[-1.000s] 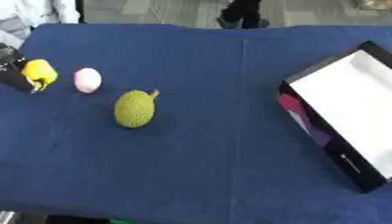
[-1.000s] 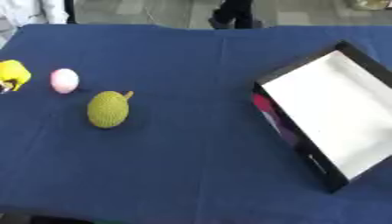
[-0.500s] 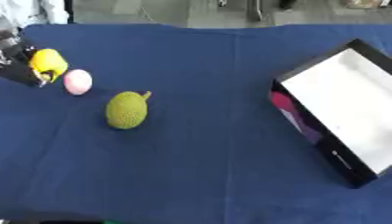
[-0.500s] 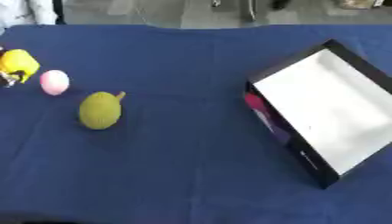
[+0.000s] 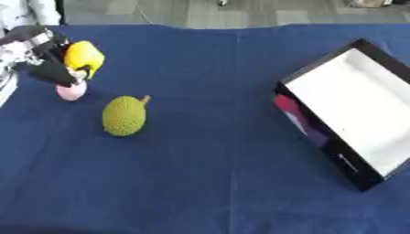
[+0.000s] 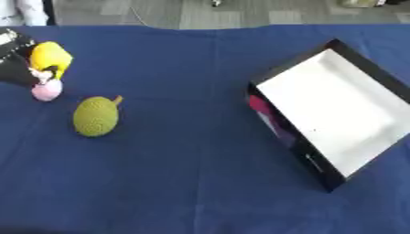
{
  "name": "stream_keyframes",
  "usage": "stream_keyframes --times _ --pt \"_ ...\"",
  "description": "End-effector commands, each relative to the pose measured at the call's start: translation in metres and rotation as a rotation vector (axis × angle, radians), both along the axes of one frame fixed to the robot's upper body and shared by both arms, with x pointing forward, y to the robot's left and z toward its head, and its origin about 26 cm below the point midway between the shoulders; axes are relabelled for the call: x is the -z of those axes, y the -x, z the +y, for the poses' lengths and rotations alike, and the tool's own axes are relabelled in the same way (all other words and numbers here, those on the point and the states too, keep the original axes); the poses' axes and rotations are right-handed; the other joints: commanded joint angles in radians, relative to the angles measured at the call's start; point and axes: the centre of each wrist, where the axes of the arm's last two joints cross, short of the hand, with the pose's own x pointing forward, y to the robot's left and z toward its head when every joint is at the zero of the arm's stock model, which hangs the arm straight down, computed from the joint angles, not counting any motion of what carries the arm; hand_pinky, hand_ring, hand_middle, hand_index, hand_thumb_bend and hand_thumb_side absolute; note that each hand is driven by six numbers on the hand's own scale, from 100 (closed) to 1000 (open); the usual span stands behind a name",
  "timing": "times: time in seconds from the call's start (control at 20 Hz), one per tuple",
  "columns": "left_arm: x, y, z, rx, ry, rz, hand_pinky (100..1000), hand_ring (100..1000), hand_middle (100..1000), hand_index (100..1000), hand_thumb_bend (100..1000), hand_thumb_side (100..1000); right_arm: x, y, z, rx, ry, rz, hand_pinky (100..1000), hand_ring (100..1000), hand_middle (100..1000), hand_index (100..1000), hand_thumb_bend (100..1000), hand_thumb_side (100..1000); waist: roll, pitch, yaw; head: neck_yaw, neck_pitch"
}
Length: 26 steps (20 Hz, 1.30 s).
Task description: Pick up the objects with one hand, pass them to the other hand, and then place them into the box on the other side of the table.
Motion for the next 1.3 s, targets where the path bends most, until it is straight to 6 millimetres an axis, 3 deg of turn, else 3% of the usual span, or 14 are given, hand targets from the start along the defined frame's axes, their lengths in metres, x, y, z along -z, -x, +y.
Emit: stream_keyframes --times 0.05,0.4,1.3 --pt "-0.008 0.001 -0.011 0.018 0.007 -0.075 750 689 534 558 100 178 -0.017 -0.007 0.002 -0.036 0.075 -0.008 1000 1000 1000 1000 100 467 -0.016 -0.041 0.000 -0.014 0.001" --pt "0.004 0.003 -0.039 0.078 0.035 -0.150 748 686 527 558 100 195 -0.024 -0.029 0.018 -0.109 0.139 0.006 1000 1000 1000 1000 100 440 -0.022 -0.057 0.009 -0.050 0.001" --pt "0.029 0.005 -0.096 0.189 0.151 -0.299 745 681 509 556 100 256 -0.024 -0.069 0.052 -0.228 0.316 0.016 1000 1000 1000 1000 100 396 -0.036 -0.049 0.040 -0.115 0.001"
